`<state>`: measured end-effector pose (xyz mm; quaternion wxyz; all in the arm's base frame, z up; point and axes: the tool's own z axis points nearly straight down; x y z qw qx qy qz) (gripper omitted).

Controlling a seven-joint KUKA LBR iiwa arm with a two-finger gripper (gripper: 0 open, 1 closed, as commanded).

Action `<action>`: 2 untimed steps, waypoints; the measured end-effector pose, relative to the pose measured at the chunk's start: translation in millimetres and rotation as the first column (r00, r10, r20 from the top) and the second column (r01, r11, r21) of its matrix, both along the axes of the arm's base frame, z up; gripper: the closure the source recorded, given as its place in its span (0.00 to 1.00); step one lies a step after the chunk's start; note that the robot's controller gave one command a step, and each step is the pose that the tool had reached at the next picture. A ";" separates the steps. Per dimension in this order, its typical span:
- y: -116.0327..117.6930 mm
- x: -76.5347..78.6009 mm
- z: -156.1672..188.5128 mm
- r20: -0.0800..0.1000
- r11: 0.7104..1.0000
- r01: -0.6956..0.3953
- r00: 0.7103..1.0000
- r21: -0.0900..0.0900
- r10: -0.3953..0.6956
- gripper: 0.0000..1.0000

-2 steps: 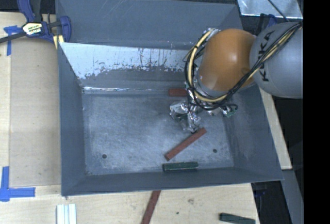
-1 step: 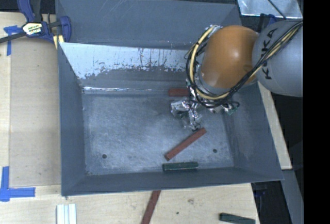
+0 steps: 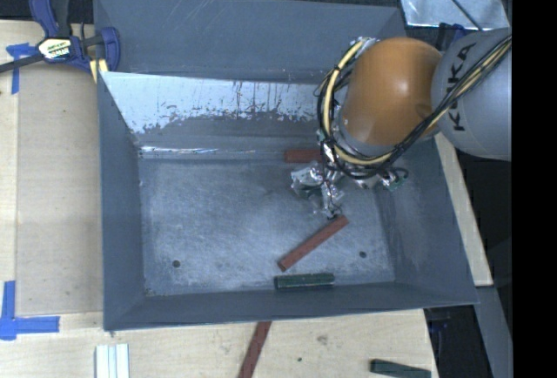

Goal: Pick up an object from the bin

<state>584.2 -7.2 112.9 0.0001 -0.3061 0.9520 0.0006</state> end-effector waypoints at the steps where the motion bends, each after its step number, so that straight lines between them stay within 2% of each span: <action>1: 0.0 -0.2 16.9 -0.002 1.000 0.001 1.000 0.000 -0.001 1.00; 2: 0.1 0.6 35.7 0.001 1.000 0.001 1.000 0.000 -0.001 1.00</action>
Offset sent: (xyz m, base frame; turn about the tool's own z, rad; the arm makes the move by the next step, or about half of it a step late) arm 0.0002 0.0000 0.0161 0.0000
